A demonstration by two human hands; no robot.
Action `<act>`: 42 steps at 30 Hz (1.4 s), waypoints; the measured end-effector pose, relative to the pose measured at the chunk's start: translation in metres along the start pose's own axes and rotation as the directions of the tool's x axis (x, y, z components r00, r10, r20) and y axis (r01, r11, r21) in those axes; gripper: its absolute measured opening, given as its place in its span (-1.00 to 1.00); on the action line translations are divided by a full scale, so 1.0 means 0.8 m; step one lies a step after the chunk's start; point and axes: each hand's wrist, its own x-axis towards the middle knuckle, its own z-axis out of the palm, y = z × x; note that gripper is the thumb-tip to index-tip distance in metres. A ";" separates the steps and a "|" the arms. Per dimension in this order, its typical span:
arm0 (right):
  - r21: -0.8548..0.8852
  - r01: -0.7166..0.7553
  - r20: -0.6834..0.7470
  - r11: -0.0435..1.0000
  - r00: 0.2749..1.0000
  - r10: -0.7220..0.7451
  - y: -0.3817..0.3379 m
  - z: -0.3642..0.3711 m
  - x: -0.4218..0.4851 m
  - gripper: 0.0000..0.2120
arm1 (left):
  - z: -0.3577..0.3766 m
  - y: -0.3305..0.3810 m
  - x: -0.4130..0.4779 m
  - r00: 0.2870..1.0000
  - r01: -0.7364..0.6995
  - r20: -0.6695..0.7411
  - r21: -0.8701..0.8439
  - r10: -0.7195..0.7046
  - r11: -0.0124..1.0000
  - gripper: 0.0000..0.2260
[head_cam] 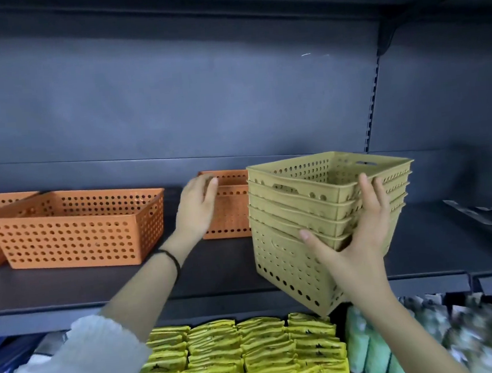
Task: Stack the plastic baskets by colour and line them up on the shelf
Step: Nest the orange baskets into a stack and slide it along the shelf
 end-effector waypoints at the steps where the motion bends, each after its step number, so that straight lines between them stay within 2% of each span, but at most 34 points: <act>1: -0.001 0.003 -0.007 1.000 1.000 -0.003 0.004 0.000 0.002 -0.05 | 0.001 -0.015 0.014 0.998 0.003 0.061 0.084 -0.008 0.996 -0.64; 4: 0.016 0.005 -0.008 1.000 1.000 -0.005 0.018 -0.003 0.009 -0.05 | 0.002 -0.050 0.036 0.977 -0.013 0.207 0.296 -0.051 0.955 -0.53; 7: 0.044 0.011 0.002 0.999 1.000 -0.011 0.032 -0.008 0.016 -0.02 | 0.005 -0.059 0.037 0.957 -0.056 0.280 0.412 -0.068 0.909 -0.51; 11: 0.062 0.008 0.027 0.998 1.000 -0.009 0.046 -0.015 0.024 -0.03 | 0.000 -0.052 0.034 0.967 -0.024 0.249 0.309 -0.057 0.951 -0.60; 14: 0.069 -0.014 0.051 0.997 0.999 0.010 0.055 -0.019 0.030 -0.03 | -0.009 -0.050 0.029 0.968 0.010 0.240 0.254 -0.073 0.967 -0.57; 22: 0.086 -0.043 0.068 0.995 0.997 0.037 0.072 -0.007 0.043 -0.05 | -0.044 -0.045 0.003 0.991 -0.016 0.132 0.330 -0.029 0.944 -0.68; 26: 0.099 -0.069 0.046 0.993 0.997 0.065 0.076 0.004 0.042 -0.12 | -0.059 -0.033 -0.010 0.988 -0.056 0.152 0.395 -0.005 0.917 -0.72; 28: -0.035 -0.066 -0.053 0.997 0.996 0.064 0.077 0.011 0.038 -0.17 | -0.067 -0.031 -0.013 0.986 -0.068 0.165 0.417 -0.002 0.906 -0.73; 29: -0.173 -0.010 -0.095 0.985 0.995 -0.007 0.075 0.016 0.033 -0.21 | -0.070 -0.032 -0.015 0.985 -0.080 0.170 0.416 0.009 0.906 -0.73; 30: -0.321 0.101 -0.094 0.942 0.986 -0.138 0.071 0.023 0.027 -0.25 | -0.072 -0.034 -0.016 0.984 -0.095 0.175 0.408 0.024 0.908 -0.74; 32: -0.469 0.414 0.072 0.780 0.898 -0.434 0.055 0.042 0.011 -0.34 | -0.076 -0.039 -0.018 0.983 -0.112 0.178 0.371 0.048 0.922 -0.73; 33: -0.447 0.538 0.176 0.715 0.836 -0.519 0.044 0.053 0.004 -0.39 | -0.077 -0.041 -0.018 0.984 -0.106 0.169 0.341 0.050 0.934 -0.74; 34: -0.384 0.601 0.264 0.701 0.799 -0.541 0.033 0.066 0.000 -0.41 | -0.079 -0.043 -0.018 0.987 -0.097 0.155 0.308 0.051 0.946 -0.76; 35: -0.311 0.600 0.342 0.737 0.794 -0.503 0.024 0.080 -0.001 -0.42 | -0.080 -0.044 -0.019 0.989 -0.092 0.139 0.282 0.054 0.955 -0.79; 38: -0.189 0.424 0.487 0.886 0.824 -0.290 0.008 0.121 0.015 -0.42 | -0.086 -0.046 -0.023 0.989 -0.107 0.128 0.251 0.076 0.962 -0.84; 42: -0.165 0.389 0.540 0.906 0.805 -0.247 -0.001 0.173 0.046 -0.40 | -0.100 -0.054 -0.025 0.981 -0.154 0.154 0.274 0.115 0.949 -0.81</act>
